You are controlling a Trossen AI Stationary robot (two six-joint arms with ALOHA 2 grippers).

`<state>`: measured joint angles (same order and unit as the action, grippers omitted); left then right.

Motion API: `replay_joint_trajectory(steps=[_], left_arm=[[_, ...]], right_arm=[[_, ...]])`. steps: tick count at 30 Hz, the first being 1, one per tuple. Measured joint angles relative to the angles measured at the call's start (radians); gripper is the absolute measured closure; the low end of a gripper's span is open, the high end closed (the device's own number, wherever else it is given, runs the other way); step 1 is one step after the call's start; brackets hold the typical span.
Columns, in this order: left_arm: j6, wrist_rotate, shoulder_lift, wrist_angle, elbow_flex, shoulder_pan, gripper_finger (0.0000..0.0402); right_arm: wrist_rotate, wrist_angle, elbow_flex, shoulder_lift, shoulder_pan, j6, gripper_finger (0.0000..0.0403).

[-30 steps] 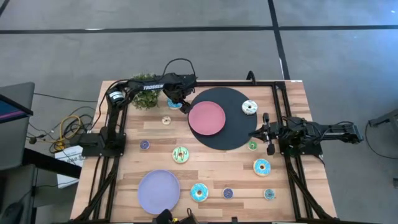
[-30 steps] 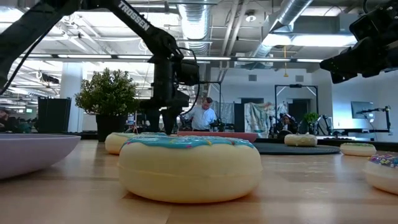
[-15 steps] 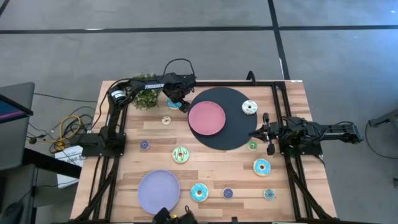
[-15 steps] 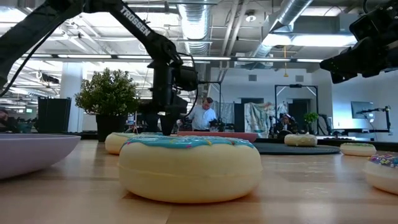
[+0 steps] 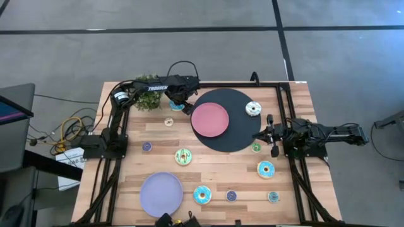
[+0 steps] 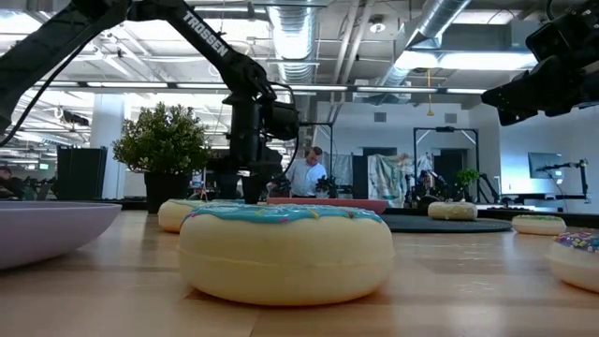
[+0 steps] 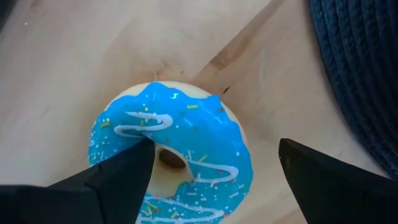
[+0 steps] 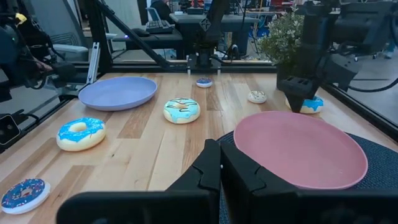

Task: Pick & Place donuts
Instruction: Put the big blue donut on the pink plate

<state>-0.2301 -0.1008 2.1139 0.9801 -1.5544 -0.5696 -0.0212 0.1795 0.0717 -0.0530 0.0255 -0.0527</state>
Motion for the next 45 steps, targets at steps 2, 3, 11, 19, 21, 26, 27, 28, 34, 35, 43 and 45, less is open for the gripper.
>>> replay_joint_trajectory(steps=[2,3,11,19,21,26,27,28,34,35,43,45], left_arm=[[-0.001,-0.009,0.000,0.002,0.000,0.005,0.0065],[-0.001,-0.009,0.000,0.003,0.000,0.008,0.0065],[-0.019,-0.015,0.001,0.037,0.001,0.033,0.0065],[-0.020,-0.028,0.001,0.005,0.001,0.014,0.0065],[-0.020,-0.031,0.001,-0.002,0.001,0.005,0.0067],[-0.019,-0.036,0.001,-0.003,0.001,-0.007,0.0098],[-0.019,-0.036,0.001,-0.004,0.001,-0.007,0.0108],[-0.019,-0.036,0.001,-0.004,0.001,-0.007,0.0119],[-0.019,-0.037,0.001,-0.006,0.001,-0.007,0.0169],[-0.019,-0.037,0.001,-0.006,0.001,-0.007,0.0174],[-0.018,-0.039,0.001,-0.006,0.001,-0.007,0.0208],[-0.012,-0.039,0.001,-0.006,0.001,-0.007,0.0219]], right_arm=[[0.000,0.000,0.000,0.000,0.000,0.000,0.0403],[0.000,0.000,0.000,0.000,0.000,0.000,0.0403],[0.000,0.000,0.000,0.000,0.000,0.000,0.0403],[0.000,0.000,0.000,0.000,0.000,0.000,0.0403],[0.000,0.000,0.000,0.000,0.000,0.000,0.0403],[0.000,0.000,0.000,0.000,0.000,0.000,0.0403],[0.000,0.000,0.000,0.000,0.000,0.000,0.0403],[0.000,0.000,0.000,0.000,0.000,0.000,0.0403],[0.000,0.000,0.000,0.000,0.000,0.000,0.0403],[0.000,0.000,0.000,0.000,0.000,0.000,0.0403],[0.000,0.000,0.000,0.000,0.000,0.000,0.0403],[0.000,0.000,0.000,0.000,0.000,0.000,0.0403]])
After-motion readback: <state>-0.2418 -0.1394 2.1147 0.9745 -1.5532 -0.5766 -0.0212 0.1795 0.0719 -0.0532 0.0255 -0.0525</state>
